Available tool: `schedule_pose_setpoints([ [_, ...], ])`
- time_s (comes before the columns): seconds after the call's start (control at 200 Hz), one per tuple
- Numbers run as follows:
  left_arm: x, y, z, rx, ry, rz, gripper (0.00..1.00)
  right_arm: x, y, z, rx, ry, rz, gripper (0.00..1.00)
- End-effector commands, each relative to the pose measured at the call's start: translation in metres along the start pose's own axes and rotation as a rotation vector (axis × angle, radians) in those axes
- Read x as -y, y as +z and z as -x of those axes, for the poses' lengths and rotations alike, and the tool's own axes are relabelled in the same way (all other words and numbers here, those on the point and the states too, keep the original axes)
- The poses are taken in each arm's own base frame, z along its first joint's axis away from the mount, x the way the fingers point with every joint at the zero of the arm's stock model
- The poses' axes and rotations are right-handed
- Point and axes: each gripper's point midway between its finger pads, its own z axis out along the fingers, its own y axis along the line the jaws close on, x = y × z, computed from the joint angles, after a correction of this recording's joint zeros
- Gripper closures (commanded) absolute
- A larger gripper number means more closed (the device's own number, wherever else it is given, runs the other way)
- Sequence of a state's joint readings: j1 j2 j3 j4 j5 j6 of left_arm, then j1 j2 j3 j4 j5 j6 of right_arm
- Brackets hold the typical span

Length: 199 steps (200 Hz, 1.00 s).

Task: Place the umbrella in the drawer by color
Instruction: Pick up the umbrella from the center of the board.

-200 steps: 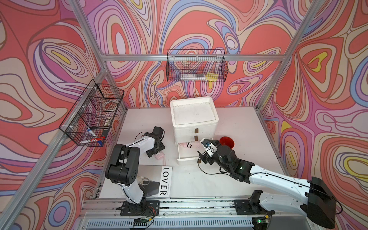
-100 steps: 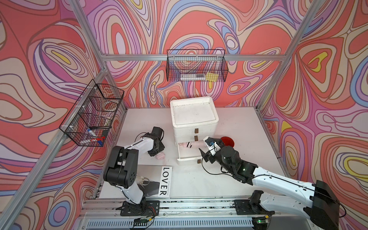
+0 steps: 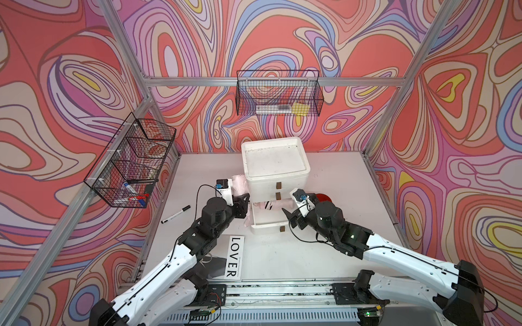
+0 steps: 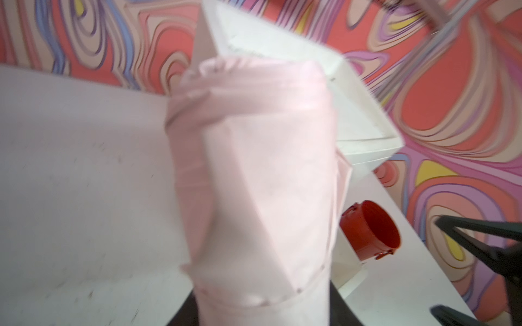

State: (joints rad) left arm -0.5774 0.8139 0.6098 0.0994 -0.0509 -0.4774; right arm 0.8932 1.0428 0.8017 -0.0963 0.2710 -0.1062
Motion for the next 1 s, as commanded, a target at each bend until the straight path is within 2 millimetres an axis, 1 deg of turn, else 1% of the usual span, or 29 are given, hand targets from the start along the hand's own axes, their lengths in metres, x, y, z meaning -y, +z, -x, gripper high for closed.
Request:
schedule_pose_setpoints([
  [0.0, 0.05, -0.01, 0.038, 0.201, 0.147, -0.256, 0.93, -0.007, -0.016, 0.015, -0.042, 0.093, 0.079, 0.09],
  [0.085, 0.077, -0.011, 0.029, 0.189, 0.164, -0.418, 0.97, -0.015, -0.022, 0.028, -0.059, 0.143, 0.142, 0.09],
  [0.12, 0.092, -0.016, 0.028, 0.212, 0.184, -0.503, 0.99, -0.019, -0.024, 0.034, -0.064, 0.164, 0.169, 0.09],
  [0.14, 0.103, -0.022, 0.032, 0.244, 0.2, -0.553, 1.0, -0.021, -0.026, 0.036, -0.07, 0.172, 0.186, 0.09],
  [0.145, 0.102, -0.021, 0.025, 0.234, 0.203, -0.558, 1.0, -0.021, -0.026, 0.037, -0.072, 0.175, 0.188, 0.09],
  [0.155, 0.104, -0.022, 0.02, 0.232, 0.211, -0.572, 1.0, -0.023, -0.027, 0.038, -0.074, 0.181, 0.199, 0.09],
  [0.2, 0.115, -0.026, 0.014, 0.239, 0.256, -0.62, 1.0, -0.029, -0.032, 0.044, -0.077, 0.204, 0.241, 0.09],
  [0.25, 0.124, -0.025, 0.006, 0.211, 0.304, -0.644, 1.0, -0.036, -0.037, 0.049, -0.079, 0.226, 0.294, 0.09],
  [0.275, 0.124, -0.022, -0.003, 0.177, 0.326, -0.643, 0.99, -0.041, -0.04, 0.05, -0.084, 0.237, 0.324, 0.09],
  [0.28, 0.128, -0.024, 0.002, 0.188, 0.33, -0.648, 0.99, -0.042, -0.04, 0.05, -0.085, 0.239, 0.329, 0.09],
  [0.29, 0.131, -0.024, 0.005, 0.188, 0.337, -0.651, 0.99, -0.043, -0.041, 0.05, -0.088, 0.242, 0.339, 0.09],
  [0.361, 0.139, -0.024, -0.004, 0.156, 0.372, -0.671, 0.98, -0.05, -0.046, 0.05, -0.109, 0.263, 0.383, 0.09],
  [0.541, 0.155, -0.03, -0.028, 0.125, 0.468, -0.701, 0.98, -0.05, -0.048, 0.042, -0.147, 0.302, 0.376, 0.09],
  [0.651, 0.158, -0.027, -0.04, 0.105, 0.535, -0.667, 0.97, -0.06, -0.047, 0.043, -0.144, 0.328, 0.433, 0.09],
  [0.721, 0.157, -0.024, -0.043, 0.101, 0.568, -0.632, 0.97, -0.066, -0.044, 0.04, -0.163, 0.342, 0.458, 0.09],
  [0.826, 0.159, -0.024, -0.046, 0.094, 0.604, -0.615, 0.97, -0.07, -0.04, 0.032, -0.196, 0.349, 0.467, 0.12],
  [0.911, 0.16, -0.024, -0.05, 0.085, 0.63, -0.602, 0.97, -0.072, -0.039, 0.029, -0.205, 0.356, 0.471, 0.16],
  [0.991, 0.156, -0.022, -0.05, 0.083, 0.639, -0.572, 0.97, -0.072, -0.038, 0.026, -0.214, 0.359, 0.468, 0.22],
])
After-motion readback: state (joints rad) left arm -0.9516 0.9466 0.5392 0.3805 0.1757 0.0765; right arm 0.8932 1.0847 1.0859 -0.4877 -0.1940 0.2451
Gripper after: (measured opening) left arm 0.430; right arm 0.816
